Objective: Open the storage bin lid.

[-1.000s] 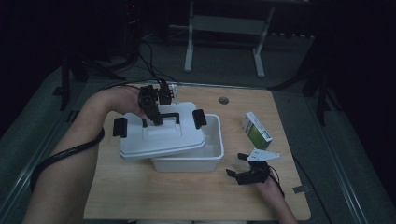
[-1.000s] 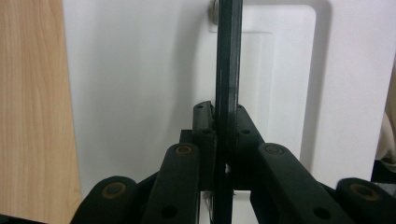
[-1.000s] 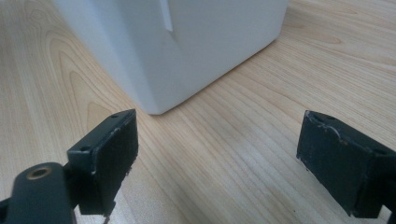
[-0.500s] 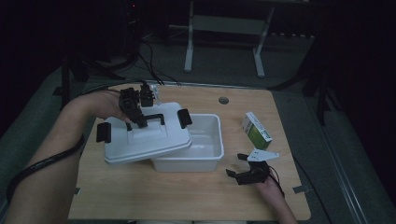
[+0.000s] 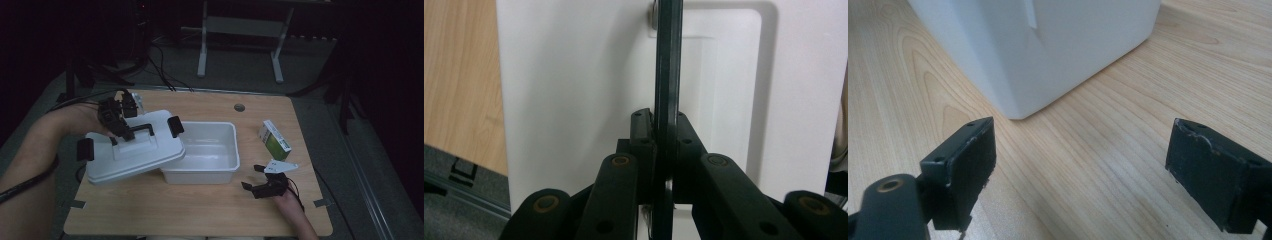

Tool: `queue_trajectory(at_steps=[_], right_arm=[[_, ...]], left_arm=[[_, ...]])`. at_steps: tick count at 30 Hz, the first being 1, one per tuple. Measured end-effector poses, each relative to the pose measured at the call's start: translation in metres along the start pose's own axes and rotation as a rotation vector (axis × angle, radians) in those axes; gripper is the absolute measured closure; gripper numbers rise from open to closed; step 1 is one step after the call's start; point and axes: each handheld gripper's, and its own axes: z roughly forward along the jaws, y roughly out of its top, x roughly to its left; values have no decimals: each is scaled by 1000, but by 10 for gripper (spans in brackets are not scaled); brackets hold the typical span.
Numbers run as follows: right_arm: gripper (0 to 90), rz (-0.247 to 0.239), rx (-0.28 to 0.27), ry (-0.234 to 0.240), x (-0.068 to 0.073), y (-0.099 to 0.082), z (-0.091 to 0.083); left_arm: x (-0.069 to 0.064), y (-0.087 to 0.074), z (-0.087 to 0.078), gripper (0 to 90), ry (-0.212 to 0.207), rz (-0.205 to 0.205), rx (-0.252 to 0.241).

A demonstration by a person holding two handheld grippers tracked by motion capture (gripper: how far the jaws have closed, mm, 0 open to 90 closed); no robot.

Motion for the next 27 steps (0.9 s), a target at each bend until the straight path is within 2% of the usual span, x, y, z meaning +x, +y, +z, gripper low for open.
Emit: queue_trajectory(at_steps=[9, 14, 15, 16, 17, 20, 27], right_arm=[[124, 2, 1, 0, 0, 0, 0], [124, 2, -1, 0, 0, 0, 0], [124, 2, -1, 0, 0, 0, 0], [124, 2, -1, 0, 0, 0, 0], [124, 2, 0, -1, 0, 0, 0], [124, 2, 3, -2, 0, 0, 1], [124, 1, 2, -2, 0, 0, 1]], left_arm=[[2, -29, 0, 839, 7, -48, 11], [3, -50, 3, 839, 1, -88, 3], [3, -50, 3, 839, 1, -88, 3], [4, -57, 5, 838, 5, -104, -18], [4, -57, 5, 838, 5, -104, -18], [5, -71, 13, 838, 0, -126, -21], [7, -88, 28, 838, -14, -157, -21]])
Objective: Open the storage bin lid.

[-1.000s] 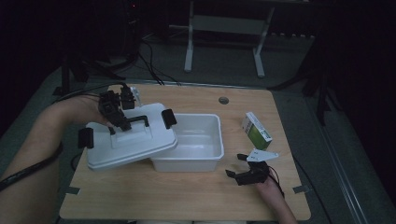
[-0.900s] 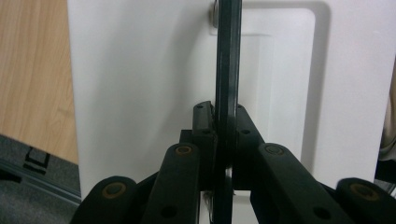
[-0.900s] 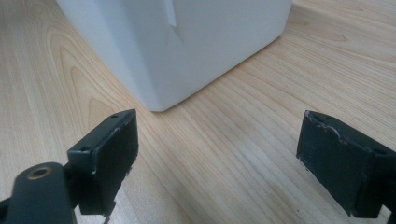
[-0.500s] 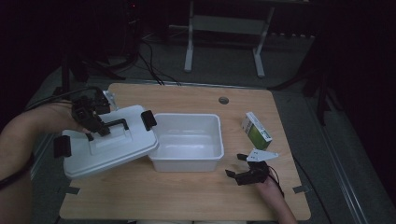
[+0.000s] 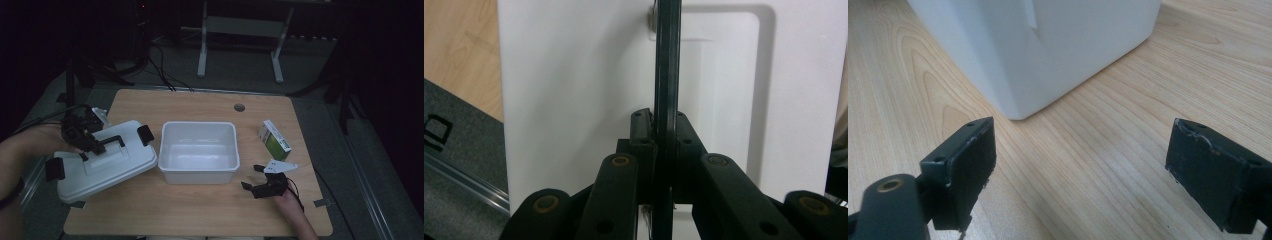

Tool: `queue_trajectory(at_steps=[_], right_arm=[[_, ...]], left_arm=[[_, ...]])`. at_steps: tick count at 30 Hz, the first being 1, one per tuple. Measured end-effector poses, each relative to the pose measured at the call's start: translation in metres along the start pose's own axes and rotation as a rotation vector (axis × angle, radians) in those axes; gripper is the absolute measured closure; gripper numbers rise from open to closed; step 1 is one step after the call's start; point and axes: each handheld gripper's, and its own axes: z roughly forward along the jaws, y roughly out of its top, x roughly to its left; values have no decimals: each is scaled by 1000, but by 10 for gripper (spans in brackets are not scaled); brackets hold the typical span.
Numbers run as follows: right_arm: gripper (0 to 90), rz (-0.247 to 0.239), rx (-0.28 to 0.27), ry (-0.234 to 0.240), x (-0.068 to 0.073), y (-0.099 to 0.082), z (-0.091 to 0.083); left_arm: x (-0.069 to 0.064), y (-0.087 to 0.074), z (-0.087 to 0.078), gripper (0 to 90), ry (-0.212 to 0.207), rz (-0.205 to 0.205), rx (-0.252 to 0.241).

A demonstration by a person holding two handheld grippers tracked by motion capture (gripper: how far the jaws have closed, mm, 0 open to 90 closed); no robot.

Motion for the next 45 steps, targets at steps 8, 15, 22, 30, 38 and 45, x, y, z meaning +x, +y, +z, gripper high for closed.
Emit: queue_trajectory(at_steps=[8, 15, 22, 30, 38, 45], right_arm=[[124, 1, 1, 1, 0, 0, 0], [124, 2, 4, 0, 0, 0, 0], [124, -1, 7, 0, 1, 0, 1], [124, -3, 9, -1, 1, 0, 1], [124, -5, 9, -1, 1, 0, 1], [124, -12, -1, -12, 1, 0, 0]], left_arm=[[5, -20, 28, 838, -25, -40, -10], [12, -26, 58, 838, -45, -61, -13], [15, -23, 78, 837, -48, -64, -4], [17, -20, 103, 837, -78, -78, -13], [19, -14, 124, 837, -92, -78, 35], [19, -10, 137, 836, -121, -85, 52]])
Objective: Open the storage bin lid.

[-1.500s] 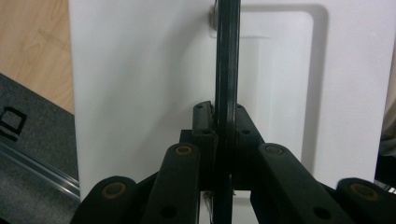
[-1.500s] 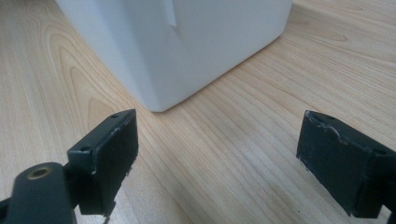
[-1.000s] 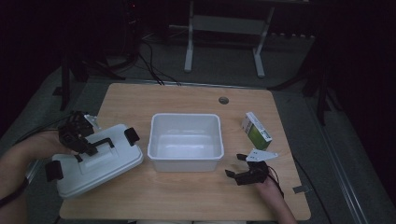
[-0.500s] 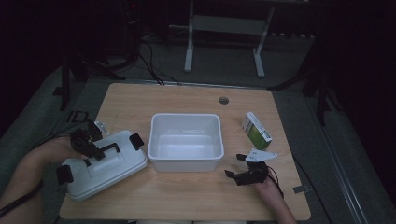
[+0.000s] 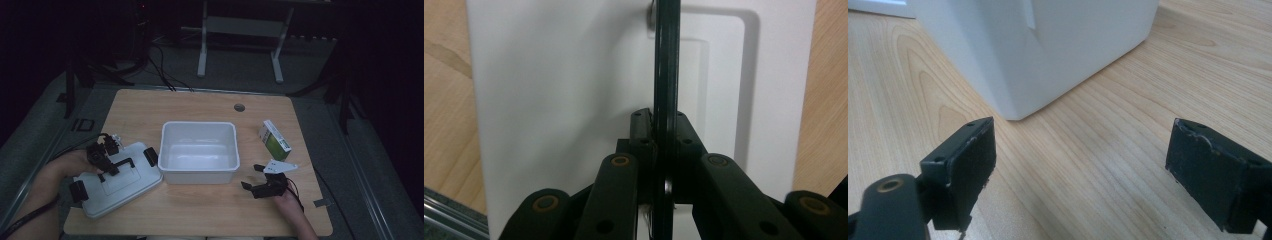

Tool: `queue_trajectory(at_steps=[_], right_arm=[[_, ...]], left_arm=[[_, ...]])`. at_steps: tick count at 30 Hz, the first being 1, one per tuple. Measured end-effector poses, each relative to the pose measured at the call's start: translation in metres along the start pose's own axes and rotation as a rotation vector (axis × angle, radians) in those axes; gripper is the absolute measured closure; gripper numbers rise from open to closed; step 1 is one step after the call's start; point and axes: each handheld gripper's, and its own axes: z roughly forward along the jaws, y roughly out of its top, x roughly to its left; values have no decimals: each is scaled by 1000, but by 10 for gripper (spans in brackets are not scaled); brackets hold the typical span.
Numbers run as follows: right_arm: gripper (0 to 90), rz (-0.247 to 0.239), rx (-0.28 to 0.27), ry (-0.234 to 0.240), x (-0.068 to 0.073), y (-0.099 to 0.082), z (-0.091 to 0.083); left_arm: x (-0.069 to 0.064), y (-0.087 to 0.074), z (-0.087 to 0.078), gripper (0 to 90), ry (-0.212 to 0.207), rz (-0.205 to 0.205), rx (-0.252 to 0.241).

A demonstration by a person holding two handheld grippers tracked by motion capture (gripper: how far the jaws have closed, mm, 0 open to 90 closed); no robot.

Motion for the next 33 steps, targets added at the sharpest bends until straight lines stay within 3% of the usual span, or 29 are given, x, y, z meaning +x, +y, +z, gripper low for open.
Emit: queue_trajectory(at_steps=[17, 21, 24, 29, 31, 33], right_arm=[[124, 8, -3, -17, 0, -1, -1], [124, 5, -24, -33, -1, -1, -3], [124, 37, -66, -20, -2, 2, -7], [124, 49, -77, -25, -2, 9, -13], [118, 70, -81, -31, 0, 16, -19], [117, 66, -68, -48, 1, 19, -21]], left_arm=[[0, 0, 5, 831, -13, 4, -5], [0, 1, 5, 741, -28, 3, -13], [-1, 2, 3, 663, -50, -7, -29], [0, 1, 0, 590, -30, -35, -51], [1, -1, -1, 491, -28, -48, -58], [1, -2, -2, 488, -31, -49, -67]])
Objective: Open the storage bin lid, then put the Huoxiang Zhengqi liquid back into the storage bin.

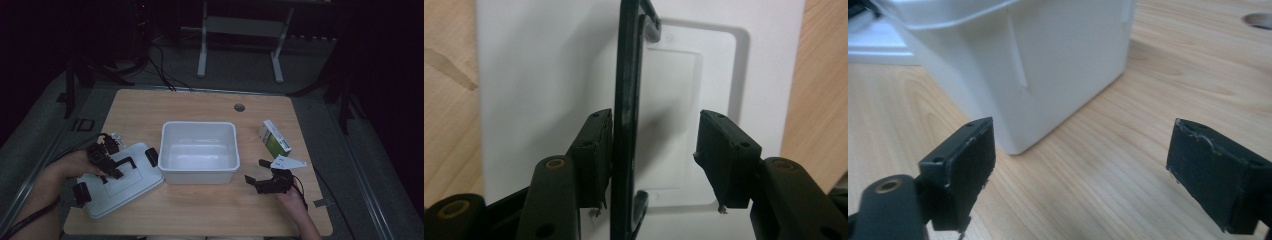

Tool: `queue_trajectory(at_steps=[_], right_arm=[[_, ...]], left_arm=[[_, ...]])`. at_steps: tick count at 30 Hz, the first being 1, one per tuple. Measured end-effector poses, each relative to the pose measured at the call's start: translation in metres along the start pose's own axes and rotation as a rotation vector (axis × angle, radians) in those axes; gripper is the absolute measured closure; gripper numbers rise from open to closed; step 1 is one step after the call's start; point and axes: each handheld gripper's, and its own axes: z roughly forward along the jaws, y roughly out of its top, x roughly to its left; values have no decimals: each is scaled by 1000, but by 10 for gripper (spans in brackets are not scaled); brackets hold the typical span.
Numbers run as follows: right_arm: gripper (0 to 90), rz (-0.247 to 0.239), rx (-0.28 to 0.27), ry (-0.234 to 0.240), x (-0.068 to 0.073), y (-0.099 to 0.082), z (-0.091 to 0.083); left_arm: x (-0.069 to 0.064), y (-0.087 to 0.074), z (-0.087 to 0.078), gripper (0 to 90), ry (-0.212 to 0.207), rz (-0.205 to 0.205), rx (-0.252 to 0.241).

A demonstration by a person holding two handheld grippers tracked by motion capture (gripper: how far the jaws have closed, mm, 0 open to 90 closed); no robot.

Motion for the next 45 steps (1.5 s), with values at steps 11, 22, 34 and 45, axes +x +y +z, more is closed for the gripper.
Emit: queue_trajectory(at_steps=[11, 22, 34, 45], right_arm=[[113, 34, -24, -69, -13, 47, -45], [255, 42, 29, -196, -49, 82, -68], [259, 100, 118, -250, -90, 96, -58], [298, 162, 217, -239, -114, 90, -38]], left_arm=[[-2, -5, -2, 426, -5, -13, -36], [0, -8, -6, 399, -15, -29, -63], [0, -8, -5, 399, -33, -26, -47], [0, -9, -5, 399, -35, -22, -47]])
